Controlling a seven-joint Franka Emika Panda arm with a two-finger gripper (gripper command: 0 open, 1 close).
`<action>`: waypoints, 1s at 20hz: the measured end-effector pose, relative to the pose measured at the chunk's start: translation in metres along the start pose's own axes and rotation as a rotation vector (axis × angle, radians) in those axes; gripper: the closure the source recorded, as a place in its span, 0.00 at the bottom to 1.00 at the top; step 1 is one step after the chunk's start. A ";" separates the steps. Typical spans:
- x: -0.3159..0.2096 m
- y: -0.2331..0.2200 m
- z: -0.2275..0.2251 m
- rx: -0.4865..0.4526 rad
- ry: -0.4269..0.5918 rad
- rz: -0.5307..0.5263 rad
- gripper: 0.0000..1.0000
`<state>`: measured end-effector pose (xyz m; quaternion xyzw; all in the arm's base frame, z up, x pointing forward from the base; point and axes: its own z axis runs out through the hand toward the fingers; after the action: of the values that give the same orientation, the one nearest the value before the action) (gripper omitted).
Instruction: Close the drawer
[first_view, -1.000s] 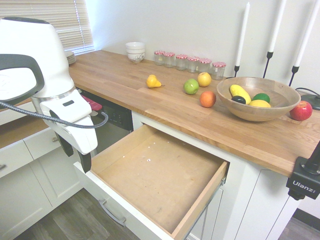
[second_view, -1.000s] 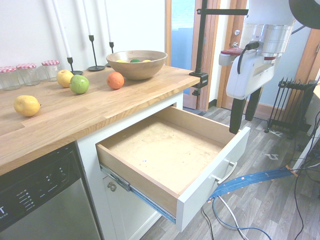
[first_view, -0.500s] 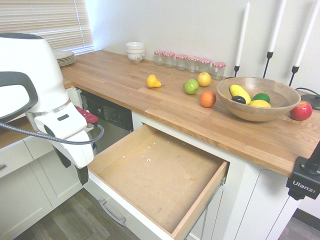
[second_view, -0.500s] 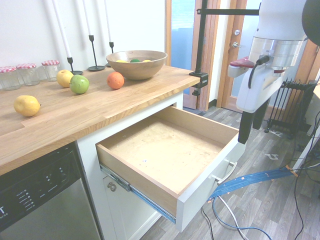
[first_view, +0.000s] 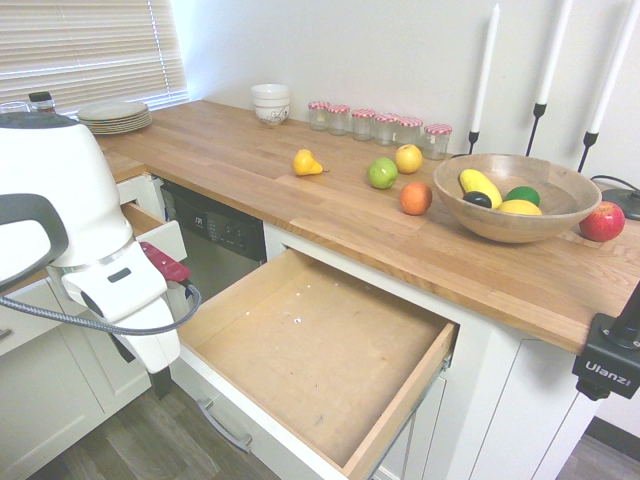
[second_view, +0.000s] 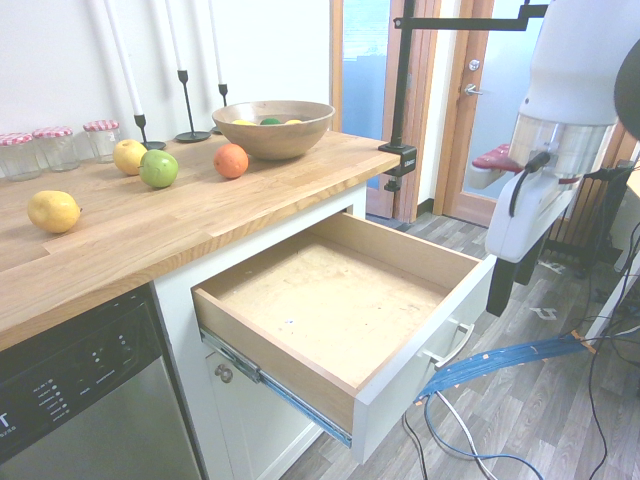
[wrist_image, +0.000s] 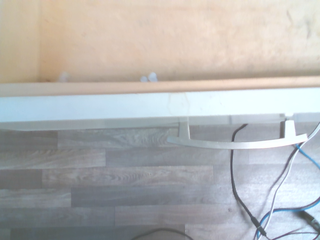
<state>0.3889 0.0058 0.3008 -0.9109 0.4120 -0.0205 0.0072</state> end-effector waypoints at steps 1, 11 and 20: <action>0.002 0.001 0.011 -0.005 -0.007 0.003 0.00; 0.013 0.017 0.093 -0.049 -0.060 0.020 0.00; 0.017 0.032 0.140 -0.065 -0.082 0.016 0.00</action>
<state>0.3820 -0.0286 0.1605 -0.9075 0.4190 0.0302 -0.0052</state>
